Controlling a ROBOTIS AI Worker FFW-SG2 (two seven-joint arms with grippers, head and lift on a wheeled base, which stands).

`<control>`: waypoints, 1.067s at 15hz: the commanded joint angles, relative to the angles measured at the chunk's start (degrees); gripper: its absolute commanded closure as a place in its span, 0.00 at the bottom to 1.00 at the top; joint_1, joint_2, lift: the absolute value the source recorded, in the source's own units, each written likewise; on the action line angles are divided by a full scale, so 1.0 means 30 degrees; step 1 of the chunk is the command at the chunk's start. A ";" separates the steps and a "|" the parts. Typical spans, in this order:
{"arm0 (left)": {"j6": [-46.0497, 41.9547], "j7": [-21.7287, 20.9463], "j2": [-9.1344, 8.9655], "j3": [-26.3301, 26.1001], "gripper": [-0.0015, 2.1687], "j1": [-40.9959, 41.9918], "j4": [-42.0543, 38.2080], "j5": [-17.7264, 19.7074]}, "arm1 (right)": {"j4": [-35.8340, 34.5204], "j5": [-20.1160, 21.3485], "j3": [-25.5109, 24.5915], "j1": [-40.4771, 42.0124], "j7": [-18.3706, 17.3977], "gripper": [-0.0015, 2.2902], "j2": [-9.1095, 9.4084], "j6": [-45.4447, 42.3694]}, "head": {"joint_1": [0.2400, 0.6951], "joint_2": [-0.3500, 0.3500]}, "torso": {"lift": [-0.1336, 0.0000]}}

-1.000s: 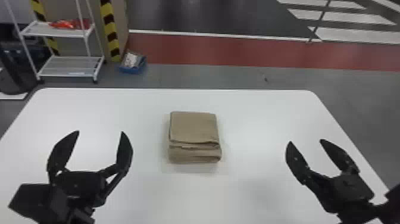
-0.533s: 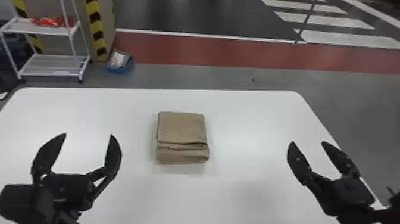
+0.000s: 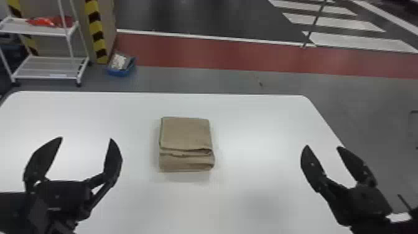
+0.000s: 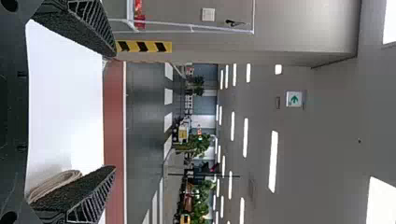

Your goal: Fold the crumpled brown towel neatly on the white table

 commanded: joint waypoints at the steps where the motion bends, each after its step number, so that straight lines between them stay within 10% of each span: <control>1: -0.0031 0.0002 0.0032 -0.0001 0.01 0.0028 -0.0013 0.0030 | -0.0158 0.0029 -0.0024 0.0075 0.0002 0.04 0.0076 -0.0027 | 1.00 0.23 | 0.07; 16: 0.2371 -0.0350 0.0061 -0.0089 0.01 0.0146 -0.1039 0.0381 | -0.0276 -0.0293 0.0035 0.0163 -0.0144 0.04 0.0076 -0.0496 | 1.00 0.21 | 0.07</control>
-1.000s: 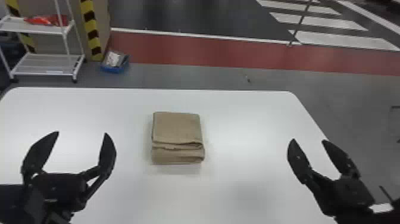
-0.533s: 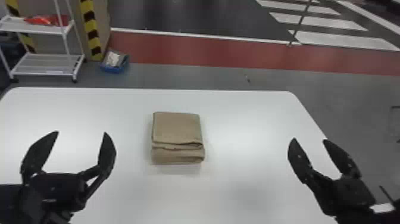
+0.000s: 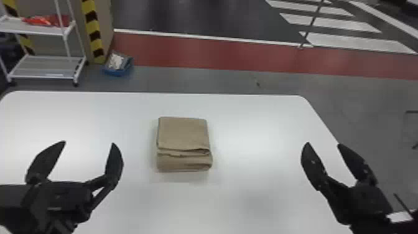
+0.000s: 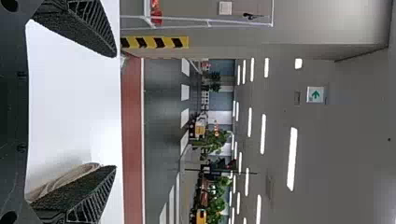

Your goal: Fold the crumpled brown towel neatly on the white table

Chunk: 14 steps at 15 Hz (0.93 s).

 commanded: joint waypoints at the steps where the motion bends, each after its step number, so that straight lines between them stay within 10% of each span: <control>1: 0.0003 0.0030 0.0000 -0.0029 0.01 0.0023 -0.0080 0.0022 | 0.0002 -0.0012 -0.0005 0.0001 -0.0070 0.04 -0.0003 -0.0059 | 1.00 0.21 | 0.07; 14: 0.0062 0.0118 0.0234 0.0001 0.01 0.0228 -0.0695 0.0461 | -0.0262 0.1043 0.0610 0.0177 -0.1066 0.06 0.0026 -0.1113 | 1.00 0.21 | 0.07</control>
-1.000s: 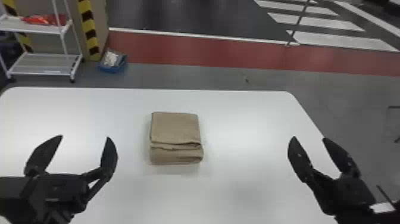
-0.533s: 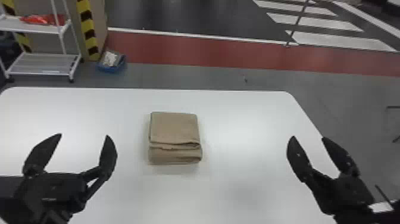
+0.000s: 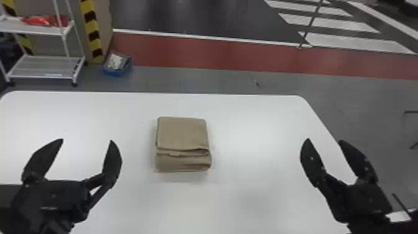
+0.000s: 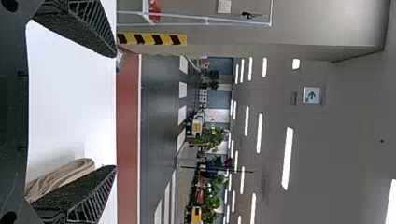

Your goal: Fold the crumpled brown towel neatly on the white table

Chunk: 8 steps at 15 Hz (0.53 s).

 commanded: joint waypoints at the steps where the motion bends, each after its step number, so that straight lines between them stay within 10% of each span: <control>1: 0.0000 0.0014 0.0074 0.0038 0.01 0.0062 -0.0174 0.0003 | -0.0009 0.0004 0.0217 0.0031 -0.0273 0.06 -0.0091 -0.0265 | 1.00 0.21 | 0.07; 8: 0.0000 0.0161 0.0192 0.0243 0.01 0.0267 -0.0672 -0.0173 | -0.0009 0.0385 0.0423 -0.0115 -0.0947 0.06 -0.0179 0.0262 | 1.00 0.22 | 0.07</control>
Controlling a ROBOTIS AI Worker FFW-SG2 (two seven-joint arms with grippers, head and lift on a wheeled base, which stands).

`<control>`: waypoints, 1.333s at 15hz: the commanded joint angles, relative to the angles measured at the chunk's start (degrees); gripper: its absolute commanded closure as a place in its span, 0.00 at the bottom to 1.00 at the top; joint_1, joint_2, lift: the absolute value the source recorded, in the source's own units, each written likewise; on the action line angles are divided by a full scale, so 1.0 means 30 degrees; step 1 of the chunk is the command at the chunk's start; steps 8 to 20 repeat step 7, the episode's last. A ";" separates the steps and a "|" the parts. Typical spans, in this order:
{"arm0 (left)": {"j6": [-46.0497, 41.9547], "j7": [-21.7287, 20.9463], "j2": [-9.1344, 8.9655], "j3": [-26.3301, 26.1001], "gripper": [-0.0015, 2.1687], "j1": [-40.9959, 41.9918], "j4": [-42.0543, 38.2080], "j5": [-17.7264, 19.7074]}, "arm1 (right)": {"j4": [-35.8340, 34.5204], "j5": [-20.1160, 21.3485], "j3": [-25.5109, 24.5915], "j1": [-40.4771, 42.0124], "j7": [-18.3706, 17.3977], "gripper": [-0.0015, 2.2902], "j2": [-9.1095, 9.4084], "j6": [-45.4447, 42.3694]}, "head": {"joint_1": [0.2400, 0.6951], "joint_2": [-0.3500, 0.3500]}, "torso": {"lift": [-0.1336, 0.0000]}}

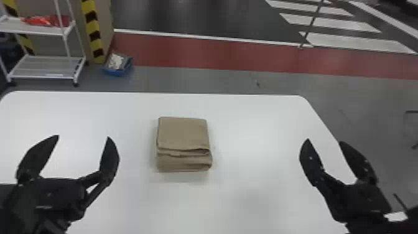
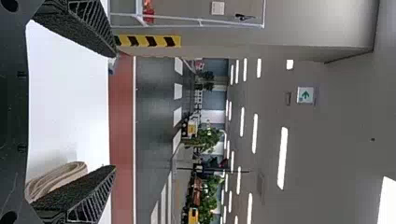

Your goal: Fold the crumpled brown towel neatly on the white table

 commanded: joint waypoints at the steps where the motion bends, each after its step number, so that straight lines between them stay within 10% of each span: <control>1: 0.0000 0.0030 0.0028 0.0069 0.01 0.0041 -0.0079 -0.0017 | 0.0001 0.0112 0.0119 -0.0108 -0.0047 0.06 -0.0050 0.0494 | 1.00 0.22 | 0.07; 20: 0.0000 0.0089 0.0028 0.0215 0.01 0.0071 -0.0079 -0.0076 | -0.0117 0.0463 0.0588 -0.0548 -0.0574 0.06 -0.0314 0.2779 | 1.00 0.24 | 0.07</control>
